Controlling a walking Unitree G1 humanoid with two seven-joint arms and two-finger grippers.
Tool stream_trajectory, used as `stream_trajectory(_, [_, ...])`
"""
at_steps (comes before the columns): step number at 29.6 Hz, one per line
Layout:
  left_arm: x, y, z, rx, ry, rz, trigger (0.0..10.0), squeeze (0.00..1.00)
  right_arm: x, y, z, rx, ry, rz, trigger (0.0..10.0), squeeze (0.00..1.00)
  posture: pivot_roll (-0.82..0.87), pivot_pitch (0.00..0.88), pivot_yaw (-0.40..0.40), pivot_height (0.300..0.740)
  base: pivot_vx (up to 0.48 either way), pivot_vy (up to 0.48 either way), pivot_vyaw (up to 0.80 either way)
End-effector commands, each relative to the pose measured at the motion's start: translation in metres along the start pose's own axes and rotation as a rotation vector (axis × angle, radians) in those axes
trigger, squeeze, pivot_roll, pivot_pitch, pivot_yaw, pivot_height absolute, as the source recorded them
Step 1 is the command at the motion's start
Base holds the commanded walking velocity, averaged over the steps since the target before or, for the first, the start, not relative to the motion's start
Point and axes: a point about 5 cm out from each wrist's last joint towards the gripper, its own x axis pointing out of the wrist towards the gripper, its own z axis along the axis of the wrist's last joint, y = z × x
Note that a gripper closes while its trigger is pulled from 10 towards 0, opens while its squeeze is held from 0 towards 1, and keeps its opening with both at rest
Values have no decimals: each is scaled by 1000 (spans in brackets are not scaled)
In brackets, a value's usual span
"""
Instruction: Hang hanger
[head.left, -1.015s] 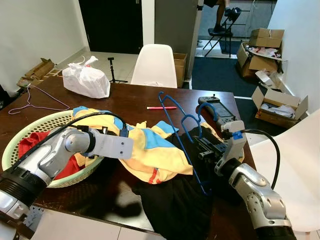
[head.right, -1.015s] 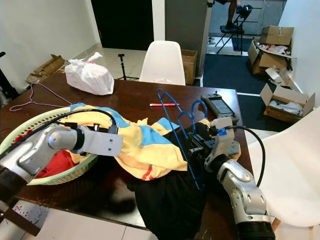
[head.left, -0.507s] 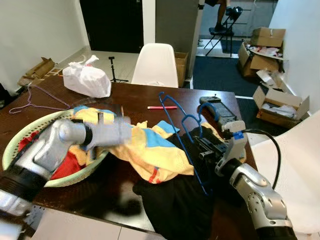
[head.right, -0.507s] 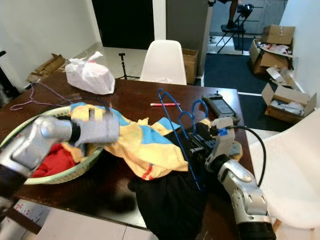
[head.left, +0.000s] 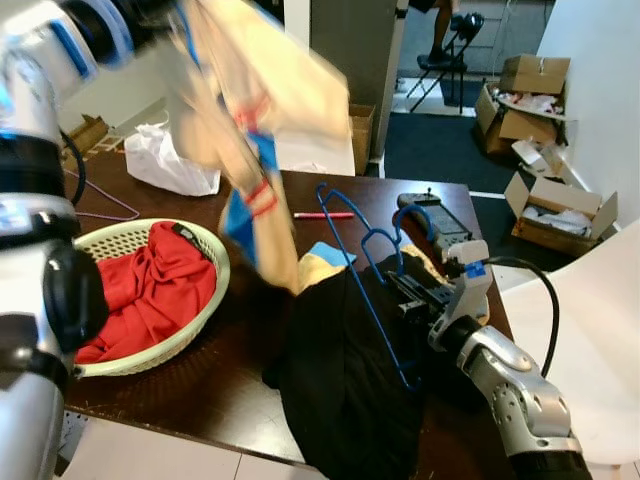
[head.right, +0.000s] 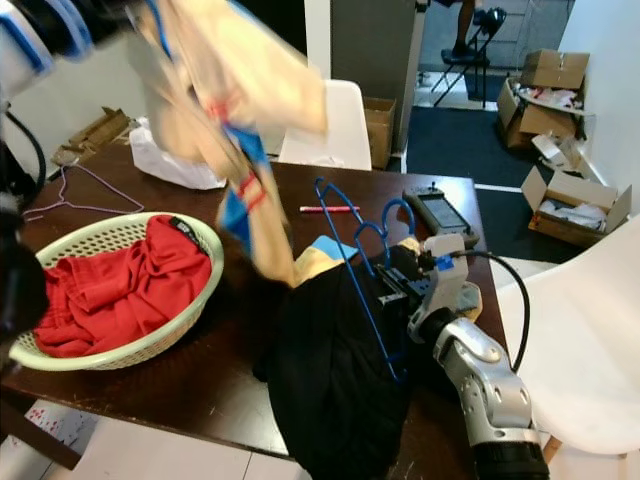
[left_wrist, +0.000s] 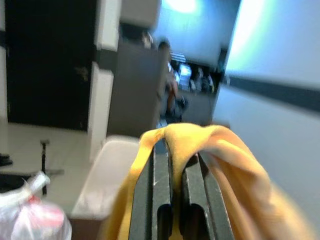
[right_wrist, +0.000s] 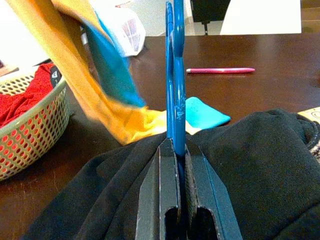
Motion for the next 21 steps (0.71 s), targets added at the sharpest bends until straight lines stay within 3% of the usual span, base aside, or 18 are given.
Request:
stream_trajectory(1, [-1,2,28,-67,-134,79,0,0,2,-1,0,31,-18,-7,10000,0,30,0,23,740,0,0,0])
stream_trajectory(2, [-2,2,36,-112,-195,131,902,0,2,-2,0,36,-25,-10,10000,0,29,0,27,740,0,0,0])
stream_trajectory(3, [-2,2,36,-112,-195,131,902,0,2,-2,0,36,-25,-10,10000,0,29,0,27,740,0,0,0])
stream_trajectory(4, [-3,8,44,-223,-290,247,549,0,2,-2,1,42,-36,-18,10000,0,29,0,30,740,0,0,0])
stream_trajectory(8, [-3,14,41,-299,-308,313,1098,0,2,-2,1,46,-43,-22,10000,0,27,0,35,740,0,0,0])
stream_trajectory(9, [-3,19,33,-343,-309,365,2549,0,2,-2,1,48,-46,-24,10000,0,25,0,37,740,0,0,0])
stream_trajectory(10, [-3,19,33,-343,-309,365,2549,0,2,-2,1,48,-46,-24,10000,0,25,0,37,740,0,0,0])
stream_trajectory(11, [-3,23,24,-386,-298,404,4314,0,3,-2,1,50,-48,-25,10000,0,25,0,37,740,0,0,0])
stream_trajectory(12, [-3,26,13,-430,-282,445,4863,0,3,-2,2,53,-51,-25,10000,0,25,0,37,740,0,0,0])
stream_trajectory(14, [-3,28,6,-457,-270,471,4863,0,3,-2,2,55,-52,-25,10000,0,25,0,37,740,0,0,0])
stream_trajectory(15, [-3,30,-4,-475,-249,490,5333,0,3,-2,1,56,-52,-25,10000,0,26,0,37,740,0,0,0])
stream_trajectory(16, [-2,31,-14,-492,-226,509,6627,0,3,-2,1,57,-51,-24,10000,0,27,0,33,740,0,0,0])
stream_trajectory(18, [-2,31,-20,-502,-212,520,6627,0,3,-2,1,57,-50,-23,10000,0,28,0,32,740,0,0,0])
stream_trajectory(19, [-2,30,-25,-514,-204,537,7765,0,3,-2,1,57,-49,-22,10000,0,28,0,32,740,0,0,0])
stream_trajectory(21, [0,27,-34,-549,-193,562,8235,0,3,-1,1,56,-48,-20,10000,0,28,0,32,740,0,0,0])
